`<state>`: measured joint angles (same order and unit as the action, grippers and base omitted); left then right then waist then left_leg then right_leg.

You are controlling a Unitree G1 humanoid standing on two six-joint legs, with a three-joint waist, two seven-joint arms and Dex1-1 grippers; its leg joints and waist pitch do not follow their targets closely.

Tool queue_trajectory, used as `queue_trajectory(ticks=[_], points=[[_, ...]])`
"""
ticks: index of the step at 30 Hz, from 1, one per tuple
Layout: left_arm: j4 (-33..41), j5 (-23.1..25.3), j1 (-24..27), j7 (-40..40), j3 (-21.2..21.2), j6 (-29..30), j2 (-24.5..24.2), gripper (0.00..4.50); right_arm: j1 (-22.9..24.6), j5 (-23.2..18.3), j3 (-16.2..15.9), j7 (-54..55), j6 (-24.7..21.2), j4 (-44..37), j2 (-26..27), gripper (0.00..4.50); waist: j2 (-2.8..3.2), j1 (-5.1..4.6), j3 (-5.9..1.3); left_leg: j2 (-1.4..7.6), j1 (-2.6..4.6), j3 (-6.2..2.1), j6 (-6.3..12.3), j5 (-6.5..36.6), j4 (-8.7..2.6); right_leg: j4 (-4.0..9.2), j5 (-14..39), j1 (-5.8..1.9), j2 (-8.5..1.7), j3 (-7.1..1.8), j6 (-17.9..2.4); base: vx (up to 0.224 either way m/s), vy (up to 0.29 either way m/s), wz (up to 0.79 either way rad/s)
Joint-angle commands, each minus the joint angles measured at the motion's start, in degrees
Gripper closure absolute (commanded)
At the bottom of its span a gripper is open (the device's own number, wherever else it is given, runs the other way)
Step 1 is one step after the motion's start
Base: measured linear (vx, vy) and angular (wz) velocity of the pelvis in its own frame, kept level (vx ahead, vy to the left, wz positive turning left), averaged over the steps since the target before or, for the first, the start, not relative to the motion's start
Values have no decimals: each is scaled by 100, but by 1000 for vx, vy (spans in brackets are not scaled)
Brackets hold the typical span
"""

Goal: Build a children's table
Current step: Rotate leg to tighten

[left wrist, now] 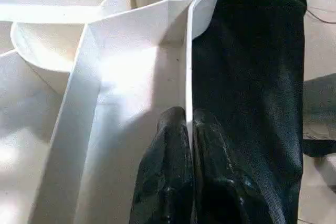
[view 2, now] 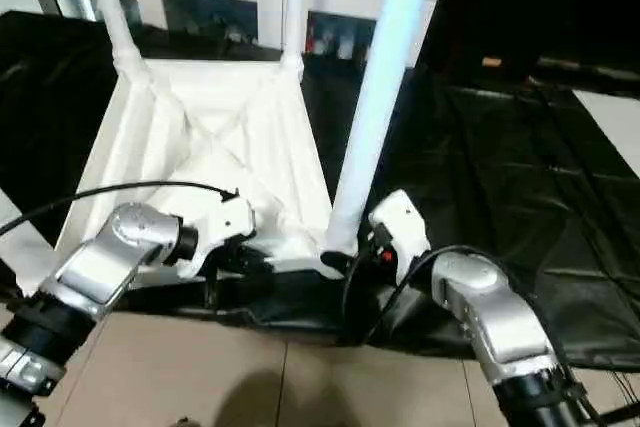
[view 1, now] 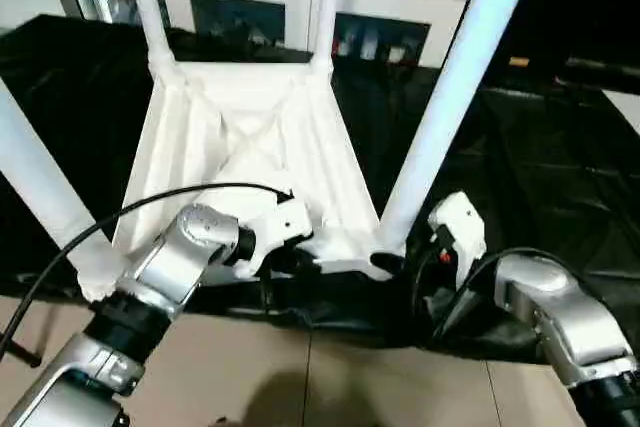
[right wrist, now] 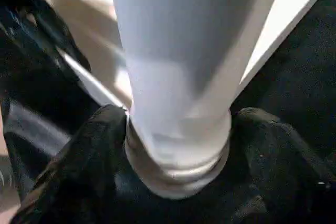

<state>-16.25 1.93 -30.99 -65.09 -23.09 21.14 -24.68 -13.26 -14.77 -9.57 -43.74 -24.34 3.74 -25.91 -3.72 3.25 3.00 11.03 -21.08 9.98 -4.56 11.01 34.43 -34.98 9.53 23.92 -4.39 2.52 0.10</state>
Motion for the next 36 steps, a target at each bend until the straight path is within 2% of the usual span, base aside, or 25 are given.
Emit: queue_trajectory(ticks=[1,9,13,15,17,18,19,20,21,22,23,24,25,26,27,29,30,31,32,36], points=[[257,-159,-21,-75,0,-60,53,450,-94,126,5,-24,80,88,-69,125,3,-19,-358,186,32,-17,125,1070,-426,407,1395,-294,-305,-220,-1063,0,0,0],[273,-144,-4,-63,7,-42,48,450,-102,146,-35,-84,216,166,-76,175,-9,-20,-354,187,38,-15,154,1094,-423,415,1511,-293,-307,-217,-1044,0,0,0],[243,-129,-5,-34,12,-52,62,450,-116,90,58,-131,301,185,32,181,-28,-26,-355,185,33,-11,175,1066,-418,414,1518,-292,-302,-216,-1030,0,0,0],[195,-107,-16,19,17,-49,82,450,-128,87,93,-85,366,227,101,181,-17,-29,-351,188,36,-16,168,1092,-424,421,1576,-285,-306,-213,-1029,0,0,0],[64,-23,-84,303,50,77,226,450,-186,170,206,353,418,434,342,181,-20,-47,-346,185,32,-14,137,1151,-426,432,1668,-270,-309,-213,-1019,0,0,0],[-163,104,-197,714,99,205,431,450,-274,255,355,927,307,659,619,181,-30,-70,-346,177,35,-17,85,1173,-431,438,1760,-259,-300,-206,-1000,0,0,0],[-163,104,-197,714,99,205,431,450,-274,255,355,927,307,659,619,181,-33,-81,-347,168,28,-18,57,1184,-432,447,1820,-261,-299,-204,-982,0,0,0],[-295,167,-262,918,120,234,538,450,-325,307,434,1237,282,788,758,181,-45,-101,-359,164,13,-36,9,1183,-434,442,1884,-295,-306,-194,-938,0,0,0],[-488,220,-359,1212,173,290,711,450,-405,372,553,1698,247,986,966,181,-37,-124,-337,159,40,-16,-9,1250,-431,482,1970,-243,-297,-208,-916,0,0,0],[-602,245,-416,1382,207,322,815,450,-453,411,625,1975,236,1108,1091,181,-37,-140,-339,146,35,-20,-17,1307,-429,488,2055,-239,-296,-205,-898,0,0,0],[-803,295,-537,1655,239,378,1000,450,-544,439,731,2380,232,1312,1315,181,-48,-143,-368,142,14,-40,-47,1281,-428,472,2109,-285,-308,-194,-840,0,0,0],[-951,327,-630,1858,266,429,1140,450,-614,458,798,2660,234,1461,1478,182,-50,-155,-357,135,15,-26,-35,1268,-429,495,2117,-261,-300,-202,-820,0,0,0],[-1120,339,-737,2070,313,501,1289,450,-700,491,847,2927,258,1618,1641,182,-19,-149,-354,133,57,-19,-48,1345,-413,516,2199,-221,-305,-207,-804,0,0,0],[-1167,345,-766,2127,323,514,1325,450,-725,497,858,2988,265,1657,1682,182,-33,-152,-368,131,32,-39,-66,1289,-423,499,2146,-259,-303,-194,-796,0,0,0],[-1396,370,-908,2412,379,572,1501,450,-853,537,916,3284,315,1860,1885,182,-23,-150,-368,129,47,-22,-63,1257,-417,494,1999,-235,-287,-198,-800,0,0,0],[-1787,431,-1125,2821,437,584,1743,450,-1118,562,985,3710,404,2205,2191,182,-13,-151,-382,121,26,-35,-58,1206,-422,472,1814,-269,-285,-193,-828,0,0,0],[-2008,455,-1243,3085,504,577,1889,450,-1274,545,1039,3955,459,2402,2363,182,10,-162,-391,119,30,-23,-54,1180,-417,467,1724,-240,-296,-206,-871,0,0,0],[-2208,472,-1341,3272,549,544,2002,450,-1399,527,1053,4091,506,2539,2491,182,-17,-160,-392,119,30,-29,-49,1169,-417,459,1612,-273,-284,-197,-896,0,0,0],[-2330,480,-1398,3372,578,515,2064,450,-1472,516,1059,4154,537,2619,2559,182,-14,-144,-403,110,31,-20,-11,1069,-406,443,1423,-284,-286,-200,-922,0,0,0],[-2794,439,-1554,3581,650,241,2266,450,-1646,720,779,4001,689,2772,2766,182,-14,-121,-412,102,17,-5,163,811,-389,410,966,-314,-279,-198,-1022,0,0,0]])
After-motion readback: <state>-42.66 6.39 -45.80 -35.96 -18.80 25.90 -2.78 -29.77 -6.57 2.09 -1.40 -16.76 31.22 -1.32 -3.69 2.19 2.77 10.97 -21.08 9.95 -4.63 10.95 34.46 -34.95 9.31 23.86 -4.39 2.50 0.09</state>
